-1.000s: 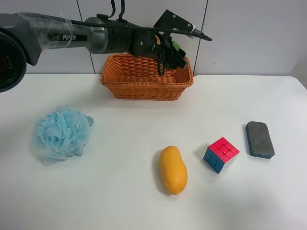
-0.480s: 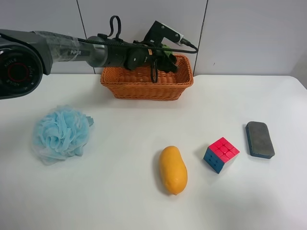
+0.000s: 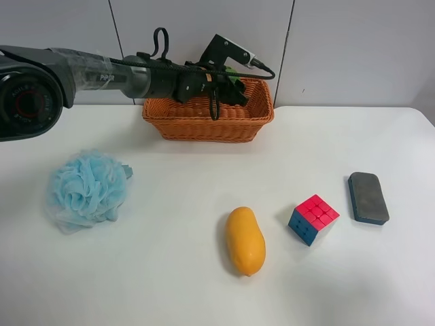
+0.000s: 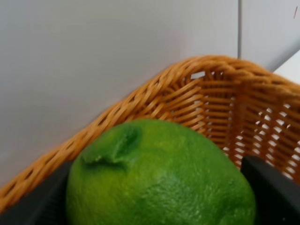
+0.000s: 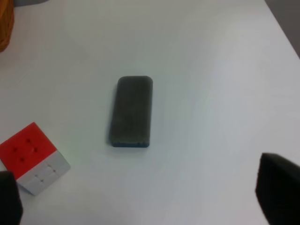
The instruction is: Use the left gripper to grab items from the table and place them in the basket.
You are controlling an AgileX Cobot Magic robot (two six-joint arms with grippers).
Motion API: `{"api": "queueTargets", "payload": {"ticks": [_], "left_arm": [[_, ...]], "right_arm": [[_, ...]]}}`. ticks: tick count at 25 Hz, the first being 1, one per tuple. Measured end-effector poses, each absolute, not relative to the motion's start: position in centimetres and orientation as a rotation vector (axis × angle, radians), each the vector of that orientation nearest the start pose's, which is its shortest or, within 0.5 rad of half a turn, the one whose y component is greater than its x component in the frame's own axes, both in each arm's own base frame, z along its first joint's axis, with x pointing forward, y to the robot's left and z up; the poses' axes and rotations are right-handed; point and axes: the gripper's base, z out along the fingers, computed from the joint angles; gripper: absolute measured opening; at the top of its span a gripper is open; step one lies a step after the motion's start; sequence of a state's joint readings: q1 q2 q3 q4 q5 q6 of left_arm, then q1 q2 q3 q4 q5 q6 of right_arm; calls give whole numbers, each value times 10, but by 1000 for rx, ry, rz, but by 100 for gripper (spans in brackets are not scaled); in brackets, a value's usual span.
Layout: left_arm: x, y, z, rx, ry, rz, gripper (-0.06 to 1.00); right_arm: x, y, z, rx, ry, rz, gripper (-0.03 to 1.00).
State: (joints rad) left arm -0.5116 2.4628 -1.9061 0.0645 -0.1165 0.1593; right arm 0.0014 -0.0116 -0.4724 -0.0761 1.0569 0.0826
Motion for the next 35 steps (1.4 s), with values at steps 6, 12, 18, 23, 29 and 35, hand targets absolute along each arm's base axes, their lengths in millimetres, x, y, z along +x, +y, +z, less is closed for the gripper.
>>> {"api": "queueTargets", "payload": {"ticks": [6,12,18,23,29,35], "left_arm": [[492,-272,139,699,1826,-191,66],[492,-272,139,699,1827,-191,66],[492,-272,139,707,1822,-185,91],[492,-272,139,723,1815,-174,99],[492,-272,139,731,1812,-168,99],[492,-271,143,750,1817,-154,99]], "right_arm": [[-3,-6,270,86,2052,-39,99],[-3,-6,270,86,2052,-39,99],[-3,-6,270,86,2052,-39,99],[-3,-6,270,86,2052,-39,99],[-3,-6,270,86,2052,-39,99],[-3,-6,270,86,2052,-39,99]]}}
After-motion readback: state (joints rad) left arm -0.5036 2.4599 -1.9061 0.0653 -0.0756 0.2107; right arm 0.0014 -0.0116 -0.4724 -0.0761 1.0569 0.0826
